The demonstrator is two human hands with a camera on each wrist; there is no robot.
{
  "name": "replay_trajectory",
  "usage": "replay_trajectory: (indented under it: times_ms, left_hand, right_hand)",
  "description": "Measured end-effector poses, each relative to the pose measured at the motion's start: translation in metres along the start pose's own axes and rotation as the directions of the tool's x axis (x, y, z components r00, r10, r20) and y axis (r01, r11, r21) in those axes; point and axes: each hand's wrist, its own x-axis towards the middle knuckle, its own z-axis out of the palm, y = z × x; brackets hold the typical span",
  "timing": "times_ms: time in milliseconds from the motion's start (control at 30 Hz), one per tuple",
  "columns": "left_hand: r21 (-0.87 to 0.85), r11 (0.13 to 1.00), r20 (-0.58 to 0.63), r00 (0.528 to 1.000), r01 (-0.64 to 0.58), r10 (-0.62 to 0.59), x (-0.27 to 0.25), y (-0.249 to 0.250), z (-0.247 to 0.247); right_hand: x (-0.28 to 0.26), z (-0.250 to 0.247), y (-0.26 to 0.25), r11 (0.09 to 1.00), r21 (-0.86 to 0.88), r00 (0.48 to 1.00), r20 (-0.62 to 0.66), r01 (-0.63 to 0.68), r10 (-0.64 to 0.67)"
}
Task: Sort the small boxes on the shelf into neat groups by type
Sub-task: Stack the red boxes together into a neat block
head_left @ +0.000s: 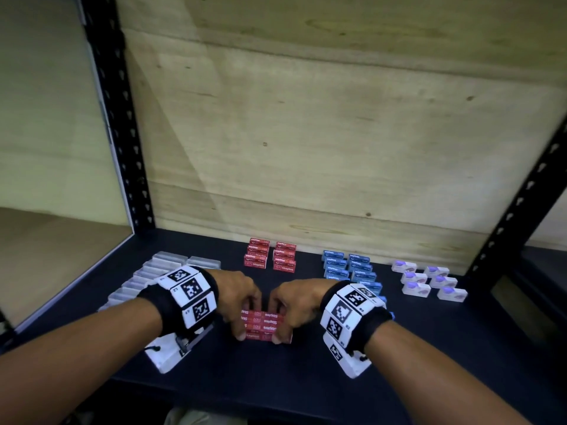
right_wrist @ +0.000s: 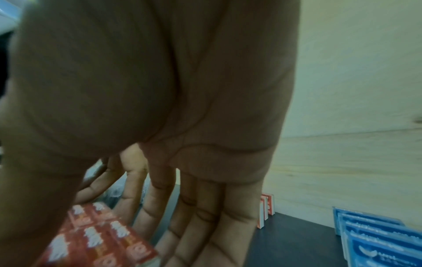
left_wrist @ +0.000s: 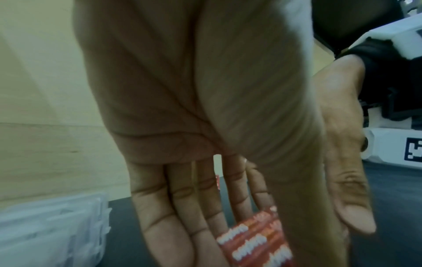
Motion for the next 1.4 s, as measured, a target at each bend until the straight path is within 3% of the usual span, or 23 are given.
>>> replay_trajectory:
  times_ms: [133,233,367,533,833,1200,1400]
  left_hand:
    - [-0.053,0.998,-0.014,1.0,0.014,-0.015,0.0,-0.007,-0.016]
    - [-0.068,0.997,-0.136,0.99,0.03,-0.039,0.003,-0.013,-0.032]
    - [-0.023,0.995,-0.293,0.951,0.095,-0.098,0.015,-0.022,-0.051]
    - [0.091,0.979,-0.357,0.924,0.182,-0.138,0.036,-0.029,-0.065]
    - [0.194,0.947,-0.325,0.928,0.256,-0.184,0.073,-0.034,-0.072]
    - [0.256,0.929,-0.308,0.933,0.267,-0.183,0.086,-0.032,-0.075]
    - [0.21,0.952,-0.281,0.946,0.223,-0.16,0.081,-0.031,-0.068]
  right_hand:
    - [0.004,-0.013,0.011,0.998,0.054,1.0,0.005,-0.03,0.03]
    - [0.01,-0.027,0.023,0.997,0.055,0.991,-0.125,-0.047,0.054]
    - [0.018,-0.045,0.041,0.995,0.031,0.941,-0.325,-0.093,0.098]
    - [0.03,-0.058,0.057,0.988,0.007,0.893,-0.426,-0.157,0.146]
    - [0.062,-0.064,0.067,0.973,-0.069,0.908,-0.379,-0.219,0.177]
    - [0.077,-0.064,0.073,0.979,-0.073,0.916,-0.371,-0.19,0.15]
    - [0.07,-0.06,0.073,0.991,-0.009,0.949,-0.29,-0.134,0.125]
